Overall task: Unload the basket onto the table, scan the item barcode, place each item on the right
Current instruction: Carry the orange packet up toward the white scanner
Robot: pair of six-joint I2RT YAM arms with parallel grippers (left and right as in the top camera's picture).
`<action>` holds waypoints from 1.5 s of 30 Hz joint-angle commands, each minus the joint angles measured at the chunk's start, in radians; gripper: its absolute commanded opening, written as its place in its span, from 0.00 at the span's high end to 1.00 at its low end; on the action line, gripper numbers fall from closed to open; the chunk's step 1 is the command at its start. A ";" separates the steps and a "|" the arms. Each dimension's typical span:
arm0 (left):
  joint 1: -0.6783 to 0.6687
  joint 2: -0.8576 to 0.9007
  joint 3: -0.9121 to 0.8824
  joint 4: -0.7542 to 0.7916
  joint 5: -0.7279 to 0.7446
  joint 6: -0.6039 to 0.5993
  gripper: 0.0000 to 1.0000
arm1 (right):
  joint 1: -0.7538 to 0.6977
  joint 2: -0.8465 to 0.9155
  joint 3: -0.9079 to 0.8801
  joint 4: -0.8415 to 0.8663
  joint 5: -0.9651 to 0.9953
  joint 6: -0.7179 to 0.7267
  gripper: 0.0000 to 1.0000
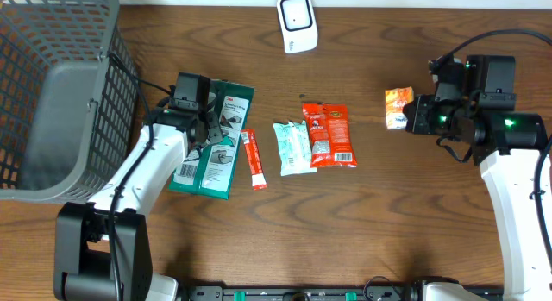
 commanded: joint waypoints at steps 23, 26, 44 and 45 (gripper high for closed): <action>0.004 0.138 -0.161 0.206 0.160 -0.104 0.90 | 0.104 -0.002 0.016 -0.080 0.094 -0.017 0.99; 0.004 0.138 -0.161 0.184 0.273 -0.111 0.91 | 0.104 -0.002 0.016 -0.082 0.094 -0.016 0.99; 0.005 0.009 0.161 -0.192 0.106 0.027 0.83 | 0.128 0.004 0.187 -0.145 0.163 0.014 0.99; 0.005 0.009 0.189 -0.212 0.078 0.027 0.83 | 0.140 0.014 0.238 -0.176 0.190 0.021 0.99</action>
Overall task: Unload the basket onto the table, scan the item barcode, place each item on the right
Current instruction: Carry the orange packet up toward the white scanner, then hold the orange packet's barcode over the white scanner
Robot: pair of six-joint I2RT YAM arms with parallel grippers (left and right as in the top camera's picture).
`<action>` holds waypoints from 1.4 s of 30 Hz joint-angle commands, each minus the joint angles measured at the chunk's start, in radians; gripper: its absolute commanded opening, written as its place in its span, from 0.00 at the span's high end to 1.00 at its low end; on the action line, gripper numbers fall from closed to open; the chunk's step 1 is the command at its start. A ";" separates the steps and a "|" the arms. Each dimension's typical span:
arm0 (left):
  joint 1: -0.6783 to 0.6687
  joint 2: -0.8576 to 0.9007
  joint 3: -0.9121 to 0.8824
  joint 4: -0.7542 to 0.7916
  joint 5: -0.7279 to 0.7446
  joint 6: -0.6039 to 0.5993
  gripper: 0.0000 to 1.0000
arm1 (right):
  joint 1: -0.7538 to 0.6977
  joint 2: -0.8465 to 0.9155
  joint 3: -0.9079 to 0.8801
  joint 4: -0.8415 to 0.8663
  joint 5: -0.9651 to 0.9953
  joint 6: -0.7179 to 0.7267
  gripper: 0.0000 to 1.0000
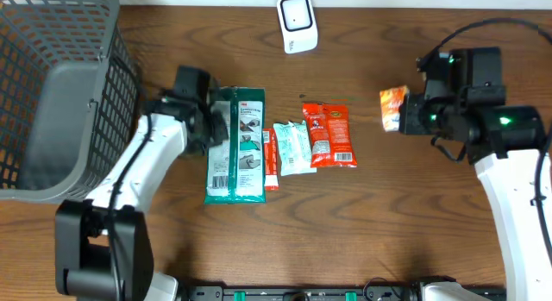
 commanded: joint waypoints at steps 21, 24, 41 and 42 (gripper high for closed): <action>0.000 -0.019 0.105 0.057 -0.171 0.068 0.18 | 0.367 0.695 0.927 0.023 0.573 -0.165 0.99; -0.001 -0.019 0.105 0.058 -0.171 0.068 0.18 | 0.404 0.772 0.927 0.130 0.711 -0.253 0.99; -0.001 -0.019 0.105 0.065 -0.171 0.068 0.17 | 0.436 1.185 0.927 0.703 0.956 -0.633 0.99; -0.001 -0.019 0.105 0.065 -0.171 0.068 0.17 | 0.436 1.196 0.927 0.716 0.957 -0.642 0.99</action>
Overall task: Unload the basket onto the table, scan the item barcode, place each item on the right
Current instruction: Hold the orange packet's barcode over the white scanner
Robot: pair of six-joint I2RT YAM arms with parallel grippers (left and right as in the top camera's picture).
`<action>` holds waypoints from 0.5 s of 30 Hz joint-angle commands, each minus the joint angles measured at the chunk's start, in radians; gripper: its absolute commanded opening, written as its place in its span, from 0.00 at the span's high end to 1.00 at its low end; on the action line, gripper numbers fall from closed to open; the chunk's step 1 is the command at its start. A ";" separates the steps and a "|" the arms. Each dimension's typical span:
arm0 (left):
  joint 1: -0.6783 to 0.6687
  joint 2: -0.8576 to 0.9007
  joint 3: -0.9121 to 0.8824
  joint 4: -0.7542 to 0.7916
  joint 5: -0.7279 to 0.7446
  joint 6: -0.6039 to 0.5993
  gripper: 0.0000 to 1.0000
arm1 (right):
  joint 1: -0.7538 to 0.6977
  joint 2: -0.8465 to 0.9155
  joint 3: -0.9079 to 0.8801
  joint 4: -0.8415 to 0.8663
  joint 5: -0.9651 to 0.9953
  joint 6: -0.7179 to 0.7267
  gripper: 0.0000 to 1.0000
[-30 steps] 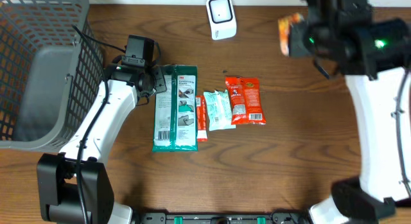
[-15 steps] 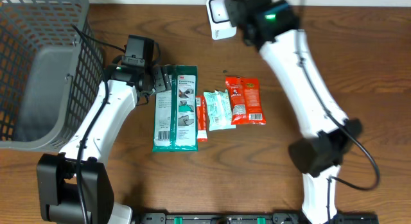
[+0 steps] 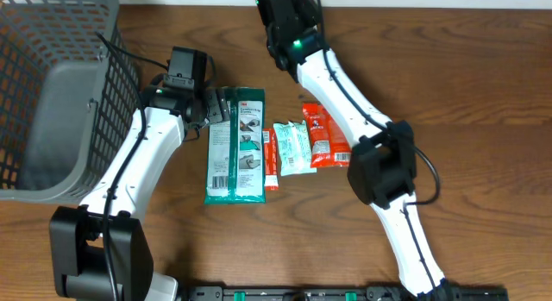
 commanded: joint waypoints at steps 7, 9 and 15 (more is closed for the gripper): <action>-0.001 -0.007 0.011 0.000 -0.013 0.010 0.17 | -0.014 0.113 0.013 0.078 0.068 -0.091 0.99; 0.000 -0.007 0.011 0.000 -0.013 0.010 0.17 | -0.018 0.118 0.013 0.077 0.059 -0.091 0.99; -0.001 -0.007 0.011 0.000 -0.013 0.010 0.16 | -0.019 0.118 0.013 0.056 0.041 -0.091 0.99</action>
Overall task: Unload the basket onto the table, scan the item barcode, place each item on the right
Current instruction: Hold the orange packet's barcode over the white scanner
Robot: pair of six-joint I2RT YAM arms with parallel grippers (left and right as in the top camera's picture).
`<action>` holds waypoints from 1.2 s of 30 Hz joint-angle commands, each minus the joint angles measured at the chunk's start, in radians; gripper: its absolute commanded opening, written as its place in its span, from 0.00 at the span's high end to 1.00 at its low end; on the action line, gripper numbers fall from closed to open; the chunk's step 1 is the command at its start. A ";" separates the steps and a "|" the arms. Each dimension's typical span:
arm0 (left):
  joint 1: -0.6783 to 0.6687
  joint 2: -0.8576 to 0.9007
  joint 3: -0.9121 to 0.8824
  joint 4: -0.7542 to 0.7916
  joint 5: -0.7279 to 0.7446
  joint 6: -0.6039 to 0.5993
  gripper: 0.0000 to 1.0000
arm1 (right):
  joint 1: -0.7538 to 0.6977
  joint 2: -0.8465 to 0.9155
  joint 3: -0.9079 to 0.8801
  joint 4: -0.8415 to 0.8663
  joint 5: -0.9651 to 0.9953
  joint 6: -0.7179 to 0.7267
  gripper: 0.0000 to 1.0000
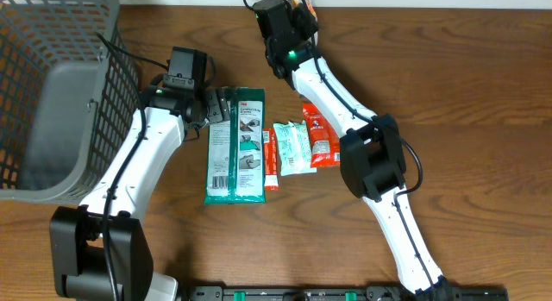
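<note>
My right arm reaches across the table to the back middle, where its gripper hangs over the spot of the scanner, which is hidden beneath it. A bit of an orange and white packet peeks out at its tip, so it looks shut on that. My left gripper stands open at the upper left corner of a long green package that lies flat.
A grey wire basket fills the left back corner. Beside the green package lie a thin red stick, pale green sachets and a red-orange packet, the last partly under my right arm.
My right gripper has shifted a little at the table's back edge, and a bit of the orange packet now shows at its tip. The left arm and the items on the table have not moved.
At first my left gripper was on the tilted green package and my right held the orange and white packet at the right. Then the green package lay straight against the red stick. Later my right arm reached over the scanner, where it remains.
</note>
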 commanded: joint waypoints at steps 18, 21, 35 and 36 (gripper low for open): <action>-0.001 -0.007 0.011 -0.001 -0.013 0.010 0.16 | -0.021 0.018 0.011 -0.073 -0.059 -0.006 0.99; -0.001 -0.007 0.011 -0.001 -0.013 0.010 0.16 | -0.023 0.018 0.011 -0.074 -0.059 -0.006 0.99; -0.001 -0.007 0.011 -0.002 -0.013 0.010 0.16 | -0.022 -0.078 0.011 -0.063 -0.051 0.003 0.99; -0.001 -0.007 0.011 -0.002 -0.013 0.010 0.16 | -0.022 -0.089 0.011 -0.070 -0.051 0.011 0.99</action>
